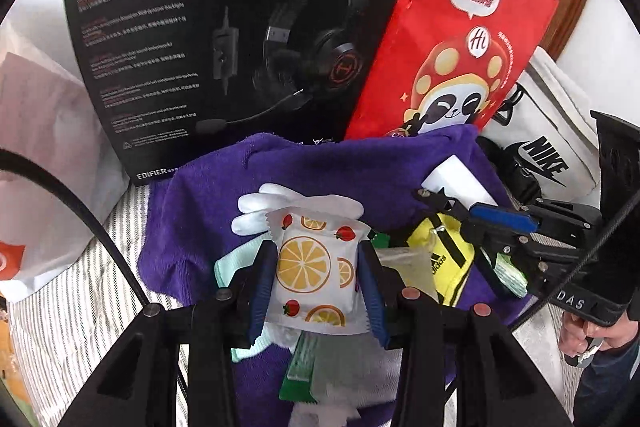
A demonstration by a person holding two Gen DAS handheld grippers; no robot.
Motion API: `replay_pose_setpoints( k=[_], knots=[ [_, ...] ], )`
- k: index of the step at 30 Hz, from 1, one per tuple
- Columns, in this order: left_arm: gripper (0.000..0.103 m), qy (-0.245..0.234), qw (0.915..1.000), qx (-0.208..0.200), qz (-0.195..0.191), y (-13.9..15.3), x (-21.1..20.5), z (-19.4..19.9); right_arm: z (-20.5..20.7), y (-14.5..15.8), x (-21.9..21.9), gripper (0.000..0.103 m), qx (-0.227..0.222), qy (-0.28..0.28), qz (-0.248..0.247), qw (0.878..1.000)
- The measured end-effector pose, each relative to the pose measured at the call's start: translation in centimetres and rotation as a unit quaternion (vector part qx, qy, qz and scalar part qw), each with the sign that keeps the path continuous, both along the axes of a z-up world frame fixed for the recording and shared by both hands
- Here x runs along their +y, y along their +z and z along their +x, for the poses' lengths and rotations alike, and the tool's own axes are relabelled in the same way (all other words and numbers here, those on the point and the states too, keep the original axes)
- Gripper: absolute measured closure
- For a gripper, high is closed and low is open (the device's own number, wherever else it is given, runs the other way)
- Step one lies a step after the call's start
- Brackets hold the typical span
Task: Organize soft objects
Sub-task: 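Lower the packet onto the mesh bag and open the left tool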
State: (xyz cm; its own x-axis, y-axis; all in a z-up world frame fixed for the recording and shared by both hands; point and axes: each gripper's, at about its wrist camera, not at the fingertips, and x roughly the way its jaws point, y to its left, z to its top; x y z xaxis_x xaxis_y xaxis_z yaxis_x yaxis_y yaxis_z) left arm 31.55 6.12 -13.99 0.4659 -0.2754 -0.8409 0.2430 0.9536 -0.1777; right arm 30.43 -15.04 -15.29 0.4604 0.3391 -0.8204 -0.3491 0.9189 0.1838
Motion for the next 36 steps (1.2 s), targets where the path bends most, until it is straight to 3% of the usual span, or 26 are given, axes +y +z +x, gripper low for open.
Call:
replay_pose_setpoints(
  k=[8, 15, 20, 26, 36],
  knots=[
    [0.064, -0.001, 0.9998, 0.018, 0.010, -1.8, -0.5, 0.9, 0.8, -2.6, 1.2, 0.082, 0.025, 0.013, -0.016, 0.999],
    [0.059, 0.007, 0.9992, 0.034, 0.020, -2.4, -1.0, 0.9, 0.7, -3.0, 1.4, 0.080, 0.036, 0.017, -0.021, 0.999],
    [0.046, 0.014, 0.9986, 0.046, 0.022, -2.5, -1.2, 0.6, 0.0, -2.3, 1.5, 0.060, 0.027, 0.022, -0.024, 0.999],
    [0.041, 0.025, 0.9977, 0.052, 0.034, -1.7, -1.4, -0.4, -1.5, -0.4, 1.3, 0.054, 0.011, 0.016, -0.024, 1.000],
    [0.018, 0.046, 0.9965, 0.032, 0.062, 2.1, -1.3, -4.4, -6.1, 4.9, 0.8, 0.026, -0.032, -0.011, -0.025, 0.999]
  ],
)
